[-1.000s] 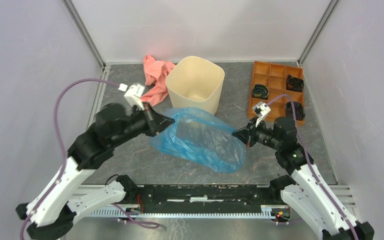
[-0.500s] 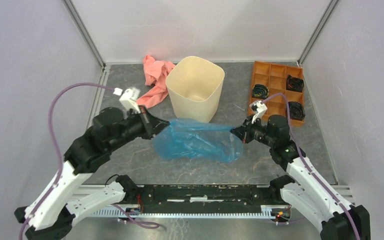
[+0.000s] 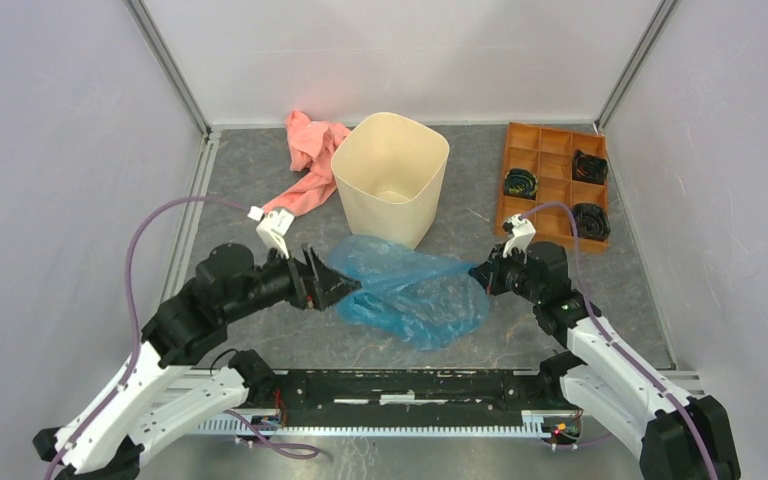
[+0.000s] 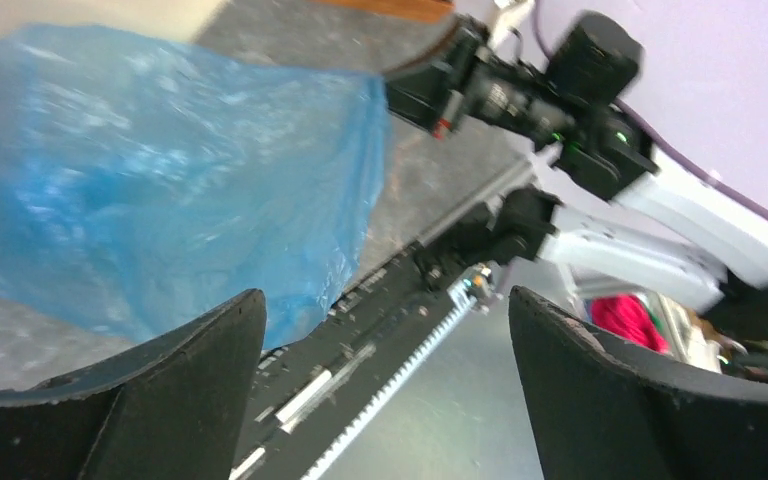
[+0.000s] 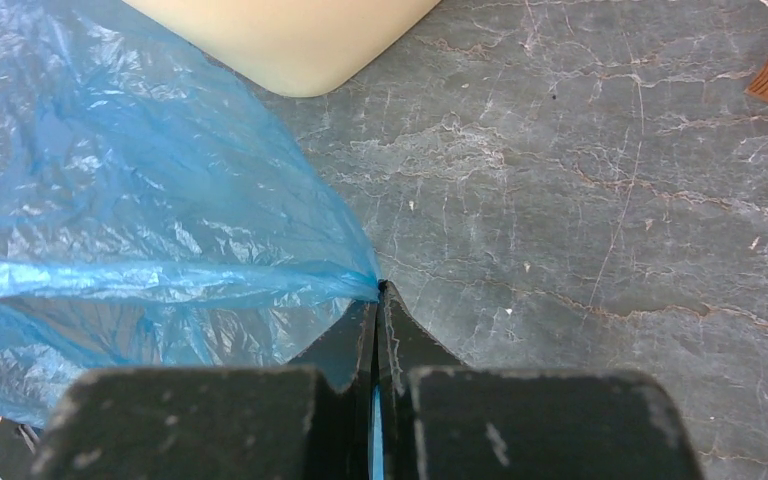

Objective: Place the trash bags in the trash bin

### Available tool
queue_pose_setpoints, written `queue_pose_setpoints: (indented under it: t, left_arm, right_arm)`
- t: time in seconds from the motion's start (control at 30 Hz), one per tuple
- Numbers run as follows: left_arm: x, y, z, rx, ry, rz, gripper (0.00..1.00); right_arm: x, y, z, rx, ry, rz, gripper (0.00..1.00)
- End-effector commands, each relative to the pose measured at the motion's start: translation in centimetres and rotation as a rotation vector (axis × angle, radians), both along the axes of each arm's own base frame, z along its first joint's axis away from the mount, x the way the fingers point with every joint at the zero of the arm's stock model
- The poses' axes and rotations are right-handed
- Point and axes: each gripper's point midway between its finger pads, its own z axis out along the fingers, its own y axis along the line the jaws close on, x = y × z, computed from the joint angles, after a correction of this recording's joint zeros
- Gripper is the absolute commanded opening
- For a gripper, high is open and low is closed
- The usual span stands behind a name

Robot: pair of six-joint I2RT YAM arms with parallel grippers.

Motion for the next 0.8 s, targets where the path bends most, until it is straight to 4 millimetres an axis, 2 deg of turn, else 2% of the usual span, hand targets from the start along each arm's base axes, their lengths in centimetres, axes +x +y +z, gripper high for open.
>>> queue_pose_setpoints:
  t: [0.0,0.1,0.27,0.37,0.5,0.63,0.73,0.77]
  left_arm:
    - [-3.6,-1.9,-2.5,-0.141,0.135,-0.151,0.96]
    - [-4.4,-1.8,-5.9,-0.188,0.234,-0.122,0.90]
    - [-5.2,-1.3,-8.1,-0.216,0.282,-0.104,0.86]
    - [-5.5,-1.0,-10.4,-0.202,0.331,-0.085,0.86]
    - [-3.6,-0.6,-12.7,-0.160,0.322,0.017,0.95]
    - [-0.8,-1.8,-14.0,-0.080,0.300,0.060,0.96]
    - [1.1,-3.8,-14.0,-0.054,0.278,0.028,0.90]
    - [1.5,-4.9,-13.8,-0.059,0.274,-0.001,0.80]
  right_arm:
    - [1.4,0.8,2.4,0.039,-0.066,0.011,0.00]
    - [1.6,1.0,2.5,0.039,-0.068,0.018,0.00]
    - [1.4,1.0,1.7,0.031,-0.051,0.023,0.00]
    - [1.4,1.0,1.6,0.034,-0.050,0.026,0.00]
    - [1.2,0.9,1.6,0.029,-0.054,0.029,0.00]
    - [0.6,0.0,0.9,-0.067,-0.055,0.054,0.00]
    - [0.0,-1.9,1.0,-0.187,-0.045,0.033,0.00]
    - [-0.3,-2.4,1.5,-0.207,-0.053,0.027,0.00]
